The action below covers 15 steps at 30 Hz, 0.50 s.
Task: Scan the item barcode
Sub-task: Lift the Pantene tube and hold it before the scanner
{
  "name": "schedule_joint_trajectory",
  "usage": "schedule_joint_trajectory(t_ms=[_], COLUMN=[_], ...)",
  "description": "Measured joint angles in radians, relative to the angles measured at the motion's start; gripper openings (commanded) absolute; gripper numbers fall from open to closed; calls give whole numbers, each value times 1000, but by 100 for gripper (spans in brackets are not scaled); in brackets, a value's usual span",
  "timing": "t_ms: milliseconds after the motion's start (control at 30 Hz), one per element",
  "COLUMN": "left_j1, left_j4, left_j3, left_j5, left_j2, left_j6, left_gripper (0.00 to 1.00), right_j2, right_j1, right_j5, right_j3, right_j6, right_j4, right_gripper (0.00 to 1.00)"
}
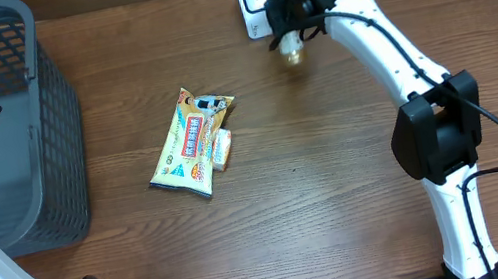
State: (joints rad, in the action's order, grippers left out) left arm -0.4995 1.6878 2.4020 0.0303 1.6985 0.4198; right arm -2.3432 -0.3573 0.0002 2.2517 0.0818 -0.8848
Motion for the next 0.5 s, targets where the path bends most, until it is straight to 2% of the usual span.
schedule_joint_trajectory(t_ms=[67, 100, 233, 500], left_j1=[0, 0, 0, 0], left_j4=[0, 0, 0, 0], left_j3=[0, 0, 0, 0], left_j5=[0, 0, 0, 0], left_j2=[0, 0, 0, 0], left_j6=[0, 0, 0, 0], left_gripper=[100, 100, 100, 100], right_j2=[0, 0, 0, 0], right_j1=[8, 10, 10, 2], right_j5=[-3, -10, -39, -80], right_j3=[4, 4, 5, 5], right_j6=[-1, -1, 0, 1], right_j4=[41, 61, 117, 141], right_gripper=[8, 4, 4, 3])
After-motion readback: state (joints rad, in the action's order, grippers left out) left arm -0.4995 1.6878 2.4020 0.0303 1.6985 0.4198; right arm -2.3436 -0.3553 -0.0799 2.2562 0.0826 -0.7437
